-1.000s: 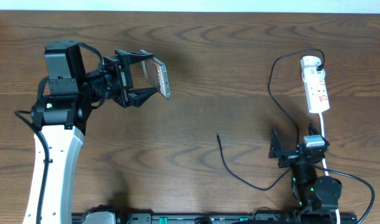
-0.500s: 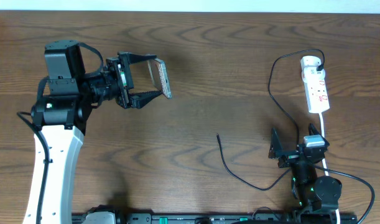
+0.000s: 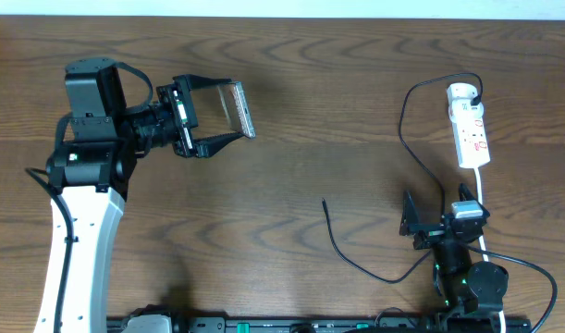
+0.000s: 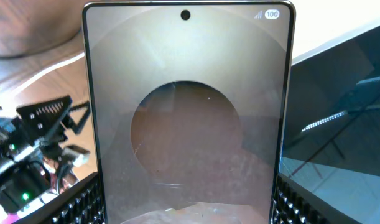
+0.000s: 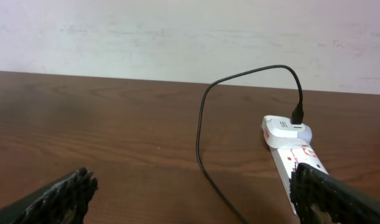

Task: Plug charger to phone and switch on socket
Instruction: 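Rotate the held phone with the left gripper toward the center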

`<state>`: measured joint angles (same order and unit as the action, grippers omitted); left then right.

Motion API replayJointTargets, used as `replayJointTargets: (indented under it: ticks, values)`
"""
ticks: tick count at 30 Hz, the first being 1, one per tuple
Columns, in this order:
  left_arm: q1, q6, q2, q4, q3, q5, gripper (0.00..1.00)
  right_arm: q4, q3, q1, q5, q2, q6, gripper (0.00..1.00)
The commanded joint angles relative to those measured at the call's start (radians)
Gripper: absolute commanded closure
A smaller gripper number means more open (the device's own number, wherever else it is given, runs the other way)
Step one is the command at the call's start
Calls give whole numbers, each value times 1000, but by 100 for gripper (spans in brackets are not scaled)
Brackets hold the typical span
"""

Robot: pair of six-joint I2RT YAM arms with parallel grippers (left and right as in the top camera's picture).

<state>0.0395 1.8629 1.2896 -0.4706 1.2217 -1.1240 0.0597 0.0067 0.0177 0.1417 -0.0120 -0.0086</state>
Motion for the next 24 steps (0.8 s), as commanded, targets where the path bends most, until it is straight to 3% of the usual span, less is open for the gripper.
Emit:
replayJointTargets:
  ticks: [1, 6, 12, 19, 24]
  values:
    - [5, -122, -3, 6, 9, 50, 93, 4, -1, -5, -1, 5, -7, 1]
    - [5, -384, -3, -139, 9, 286, 93, 4, -1, -5, -1, 5, -7, 1]
    - [-13, -568, -3, -373, 9, 737, 93, 4, -1, -5, -1, 5, -7, 1]
    - [-88, -617, -2, -533, -5, 1198, 93, 4, -1, -5, -1, 5, -8, 1]
    - [-109, -617, 4, -539, -41, 1275, 93, 4, -1, -5, -1, 5, -7, 1]
